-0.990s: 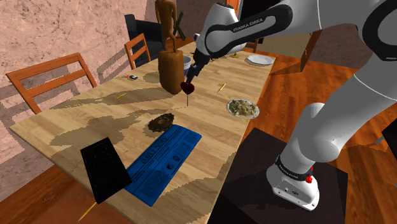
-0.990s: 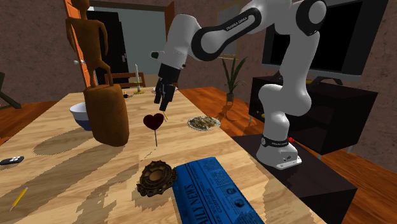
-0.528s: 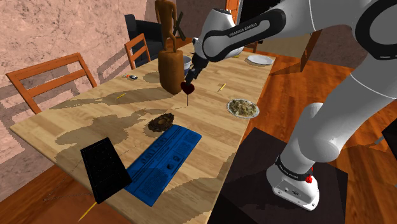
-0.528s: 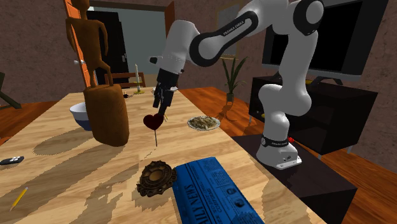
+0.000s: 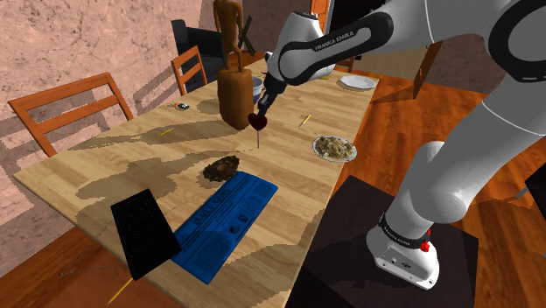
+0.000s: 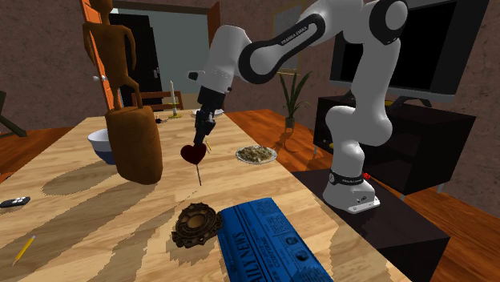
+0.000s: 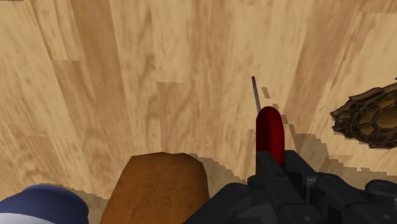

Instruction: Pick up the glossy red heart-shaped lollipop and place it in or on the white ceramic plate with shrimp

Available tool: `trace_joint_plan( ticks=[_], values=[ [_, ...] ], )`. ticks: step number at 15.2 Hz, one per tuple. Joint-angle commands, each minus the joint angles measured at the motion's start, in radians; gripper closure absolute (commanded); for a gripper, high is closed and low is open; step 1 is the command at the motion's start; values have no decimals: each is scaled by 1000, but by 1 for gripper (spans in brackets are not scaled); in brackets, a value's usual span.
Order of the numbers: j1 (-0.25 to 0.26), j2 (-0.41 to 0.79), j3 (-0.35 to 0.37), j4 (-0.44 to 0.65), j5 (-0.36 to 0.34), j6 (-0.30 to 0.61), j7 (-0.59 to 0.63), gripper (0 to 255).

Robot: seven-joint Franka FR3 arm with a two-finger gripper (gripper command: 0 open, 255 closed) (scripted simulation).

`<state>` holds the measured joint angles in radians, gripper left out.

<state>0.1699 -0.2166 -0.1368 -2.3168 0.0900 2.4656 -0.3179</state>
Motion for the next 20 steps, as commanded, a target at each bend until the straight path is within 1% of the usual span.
trace_joint_plan(
  ticks=[1,5,20],
  values=[
    [0,0,0,0,0,0,0,255],
    [0,0,0,0,0,0,0,255],
    [-6,-53,8,152,-25,-205,30,255]
  ],
)
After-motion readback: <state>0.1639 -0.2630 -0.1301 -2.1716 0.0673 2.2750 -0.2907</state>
